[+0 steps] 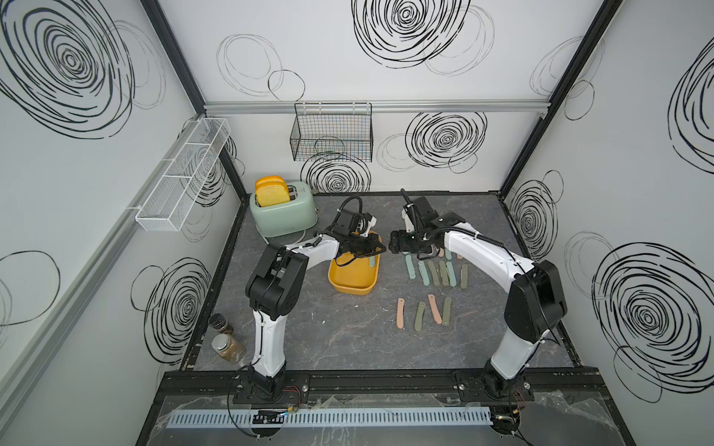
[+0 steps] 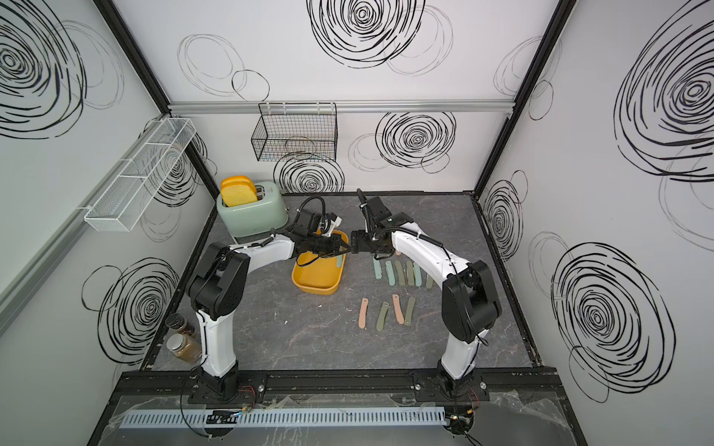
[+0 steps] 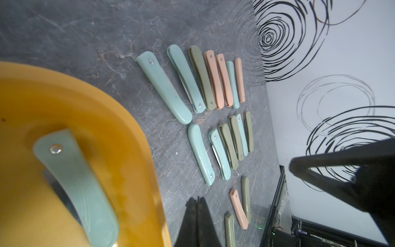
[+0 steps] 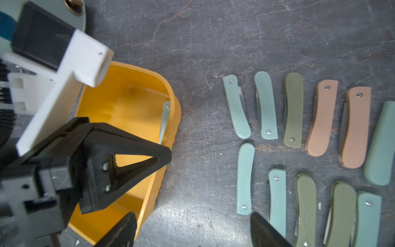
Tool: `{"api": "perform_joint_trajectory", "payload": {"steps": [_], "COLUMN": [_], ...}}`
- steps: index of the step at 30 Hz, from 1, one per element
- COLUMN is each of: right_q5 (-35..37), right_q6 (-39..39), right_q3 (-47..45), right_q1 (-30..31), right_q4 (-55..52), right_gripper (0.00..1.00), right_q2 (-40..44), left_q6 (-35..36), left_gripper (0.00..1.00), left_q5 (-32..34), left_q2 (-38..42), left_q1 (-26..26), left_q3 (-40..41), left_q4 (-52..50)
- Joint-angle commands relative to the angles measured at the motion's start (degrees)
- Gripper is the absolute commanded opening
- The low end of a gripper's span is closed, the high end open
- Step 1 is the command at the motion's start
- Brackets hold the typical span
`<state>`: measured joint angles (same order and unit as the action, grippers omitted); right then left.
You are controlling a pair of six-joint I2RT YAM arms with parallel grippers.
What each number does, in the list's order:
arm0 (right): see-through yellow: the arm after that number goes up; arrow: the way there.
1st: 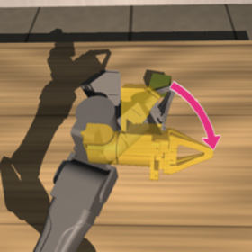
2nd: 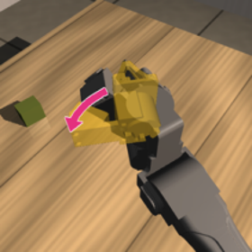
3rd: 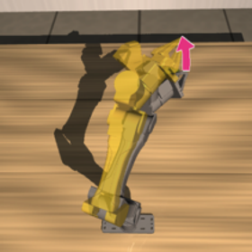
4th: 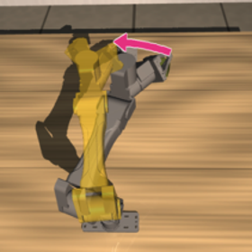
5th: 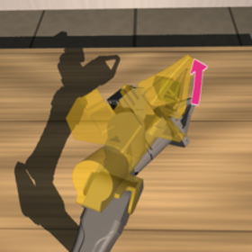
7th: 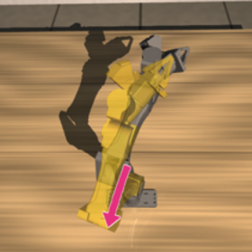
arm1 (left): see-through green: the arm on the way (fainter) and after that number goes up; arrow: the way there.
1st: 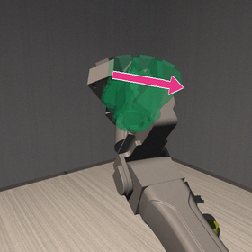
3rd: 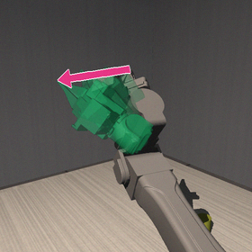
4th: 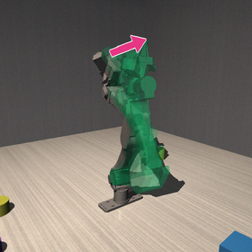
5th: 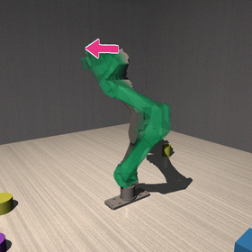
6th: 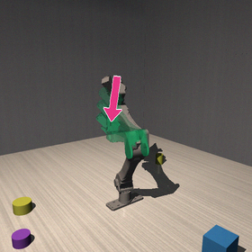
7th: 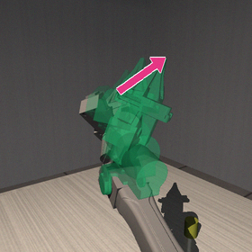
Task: Take the fruit knife out of the storage box
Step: Adjust the fruit knife in the storage box.
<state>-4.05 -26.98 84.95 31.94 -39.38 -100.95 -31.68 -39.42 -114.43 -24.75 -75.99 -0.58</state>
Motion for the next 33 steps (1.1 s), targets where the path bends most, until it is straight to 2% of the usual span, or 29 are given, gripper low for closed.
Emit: {"api": "perform_joint_trajectory", "payload": {"steps": [1, 4, 10, 22, 33], "right_q5": [-0.6, -0.8, -1.0, -2.1, -2.2], "right_q6": [-0.4, -0.6, -1.0, -0.9, -0.4], "right_q3": [-1.1, -0.7, 0.5, 2.1, 1.8], "right_q1": [0.0, 0.3, 1.0, 0.9, 0.9], "right_q4": [1.5, 1.6, 1.8, 2.0, 1.9], "right_gripper": [0.86, 0.86, 0.86, 0.87, 0.87], "right_q2": [-0.1, -0.9, -1.8, -3.6, -3.9], "left_q6": [1.7, 1.6, 0.3, 1.4, 2.0], "left_gripper": [0.00, 0.00, 0.00, 0.00, 0.00], "left_q5": [-0.2, 3.0, 1.9, 0.3, 10.1], "left_q2": [7.1, 9.0, 1.7, -5.2, -9.6], "left_q1": [0.7, 2.4, 5.7, 3.0, 1.0], "left_q3": [1.6, 3.1, 0.7, -0.8, -6.3], "left_q4": [6.8, 6.2, 0.5, -1.5, -7.7]}}
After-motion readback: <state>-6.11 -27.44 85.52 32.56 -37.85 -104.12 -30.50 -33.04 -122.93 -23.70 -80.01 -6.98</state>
